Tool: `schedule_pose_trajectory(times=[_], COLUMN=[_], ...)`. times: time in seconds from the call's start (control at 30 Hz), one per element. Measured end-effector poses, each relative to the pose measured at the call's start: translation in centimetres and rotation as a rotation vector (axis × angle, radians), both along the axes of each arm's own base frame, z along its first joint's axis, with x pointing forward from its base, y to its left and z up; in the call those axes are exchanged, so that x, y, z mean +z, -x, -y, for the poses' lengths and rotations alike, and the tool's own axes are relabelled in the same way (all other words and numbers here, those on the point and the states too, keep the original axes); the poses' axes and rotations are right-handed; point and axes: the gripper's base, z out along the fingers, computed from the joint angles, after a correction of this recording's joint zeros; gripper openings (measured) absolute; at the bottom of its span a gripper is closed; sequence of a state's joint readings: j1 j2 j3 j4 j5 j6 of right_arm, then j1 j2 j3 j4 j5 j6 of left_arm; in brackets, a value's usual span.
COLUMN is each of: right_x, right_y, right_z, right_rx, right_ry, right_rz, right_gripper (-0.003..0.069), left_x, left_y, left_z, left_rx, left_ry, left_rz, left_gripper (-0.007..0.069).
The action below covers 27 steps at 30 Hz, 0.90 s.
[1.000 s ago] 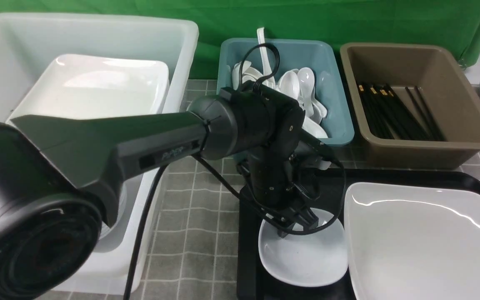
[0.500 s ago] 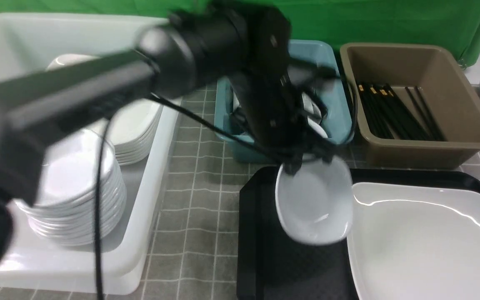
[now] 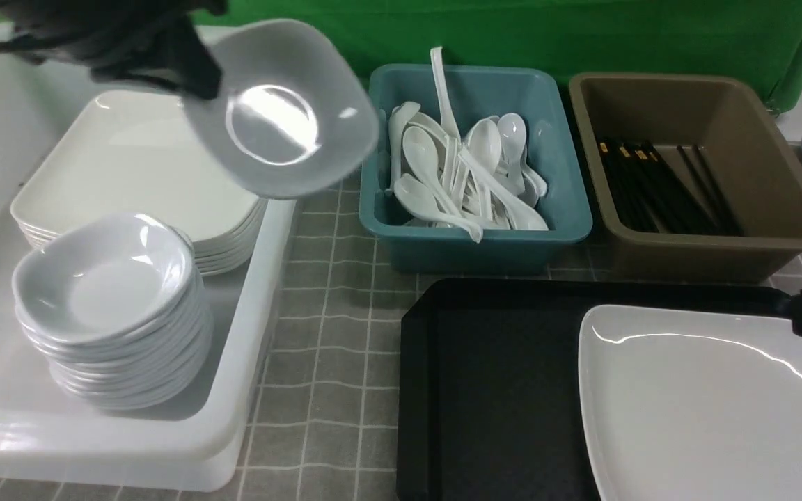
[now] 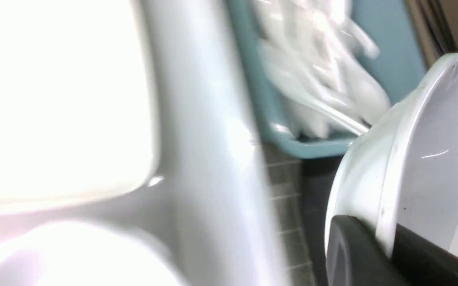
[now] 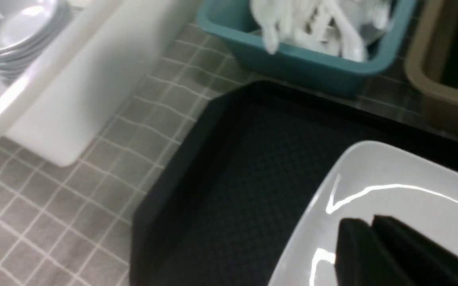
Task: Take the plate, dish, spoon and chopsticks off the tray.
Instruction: Use the left arm to put the small plate into the large storage box on the left
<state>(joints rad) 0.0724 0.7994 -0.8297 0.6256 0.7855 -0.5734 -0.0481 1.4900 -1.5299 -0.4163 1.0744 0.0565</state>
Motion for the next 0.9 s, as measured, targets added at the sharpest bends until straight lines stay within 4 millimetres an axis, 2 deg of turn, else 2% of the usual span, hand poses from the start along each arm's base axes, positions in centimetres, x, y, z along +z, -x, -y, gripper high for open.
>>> schedule_pose_trajectory(times=[0.03,0.13,0.23,0.4,0.43,0.57,0.63,0.77,0.83,0.9], right_x=[0.1,0.0,0.6,2.1,2.2,2.7,2.8,2.9,2.7,2.6], right_y=[-0.6,-1.8,-2.8,-4.3,-4.3,-4.4,-4.3,-4.4,-4.6,-4.8], right_z=[-0.5,-1.7,-4.1,-9.7,-9.9,-13.1,-14.0,-14.7,-14.5,-14.3], right_rx=[0.041,0.142,0.277,0.491,0.498,0.609,0.636,0.641,0.606,0.578], right_ry=[-0.001,0.023,0.022,0.014,0.015,0.013,0.012,0.005,0.022,0.049], right_rz=[-0.009,-0.02,-0.011,0.018,0.018,0.019,0.018,0.008,-0.005,-0.006], right_gripper=[0.0036,0.0029,0.0029,0.0026,0.0026,0.0026,0.0026,0.0026,0.0026,0.0026], left_x=[-1.2,-3.1,-4.9,-8.8,-9.0,-10.1,-10.2,-10.2,-9.5,-8.5], left_y=[1.0,3.2,5.6,7.1,7.2,7.2,7.2,7.4,7.5,7.5], left_z=[-2.5,-5.5,-7.5,-9.0,-9.0,-9.2,-9.3,-9.4,-9.7,-10.0], left_rx=[0.088,0.209,0.325,0.445,0.447,0.458,0.453,0.426,0.397,0.403], left_ry=[0.029,0.062,0.084,0.107,0.106,0.085,0.069,0.028,-0.038,-0.077], left_rz=[-0.022,-0.036,-0.03,-0.083,-0.085,-0.066,-0.058,-0.071,-0.083,-0.082], left_gripper=[0.0034,0.0034,0.0034,0.0034,0.0034,0.0046,0.0074,0.0207,0.031,0.0376])
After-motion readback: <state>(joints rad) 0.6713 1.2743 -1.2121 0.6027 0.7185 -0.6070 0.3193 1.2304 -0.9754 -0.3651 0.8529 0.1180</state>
